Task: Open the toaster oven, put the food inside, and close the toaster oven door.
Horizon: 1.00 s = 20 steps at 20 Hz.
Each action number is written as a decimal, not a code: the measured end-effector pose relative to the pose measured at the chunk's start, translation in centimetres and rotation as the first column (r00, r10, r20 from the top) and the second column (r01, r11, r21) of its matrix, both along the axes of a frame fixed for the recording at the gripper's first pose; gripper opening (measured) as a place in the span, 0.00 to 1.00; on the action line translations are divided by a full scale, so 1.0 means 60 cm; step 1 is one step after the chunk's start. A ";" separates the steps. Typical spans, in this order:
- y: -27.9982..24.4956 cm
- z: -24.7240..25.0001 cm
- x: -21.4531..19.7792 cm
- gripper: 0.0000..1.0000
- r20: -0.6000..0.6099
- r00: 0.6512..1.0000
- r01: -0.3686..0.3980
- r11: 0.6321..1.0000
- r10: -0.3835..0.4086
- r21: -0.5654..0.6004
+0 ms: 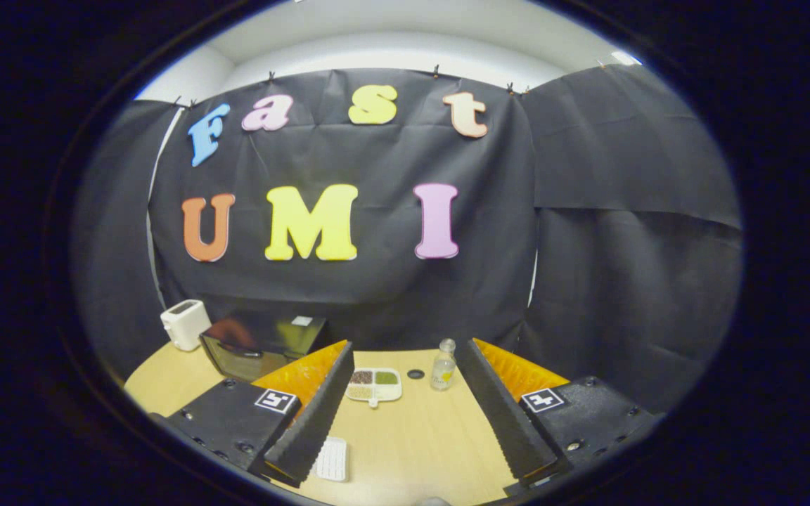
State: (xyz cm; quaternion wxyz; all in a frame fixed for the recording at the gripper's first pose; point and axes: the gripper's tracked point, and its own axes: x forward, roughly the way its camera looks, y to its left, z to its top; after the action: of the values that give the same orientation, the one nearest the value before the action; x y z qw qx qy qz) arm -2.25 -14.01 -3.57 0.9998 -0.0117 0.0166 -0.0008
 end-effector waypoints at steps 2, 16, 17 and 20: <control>-0.008 0.034 -0.014 1.00 0.052 0.999 -0.016 1.000 0.016 -0.003; -0.026 0.075 -0.095 1.00 0.162 0.984 -0.082 0.996 0.078 0.017; -0.032 0.074 -0.094 1.00 0.157 0.985 -0.075 0.997 0.072 0.014; -0.038 0.074 -0.094 1.00 0.152 0.986 -0.066 0.998 0.063 0.016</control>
State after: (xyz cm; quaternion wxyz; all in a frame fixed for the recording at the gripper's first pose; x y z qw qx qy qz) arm -7.86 -16.28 0.86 0.9977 -0.0014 -0.0599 0.0310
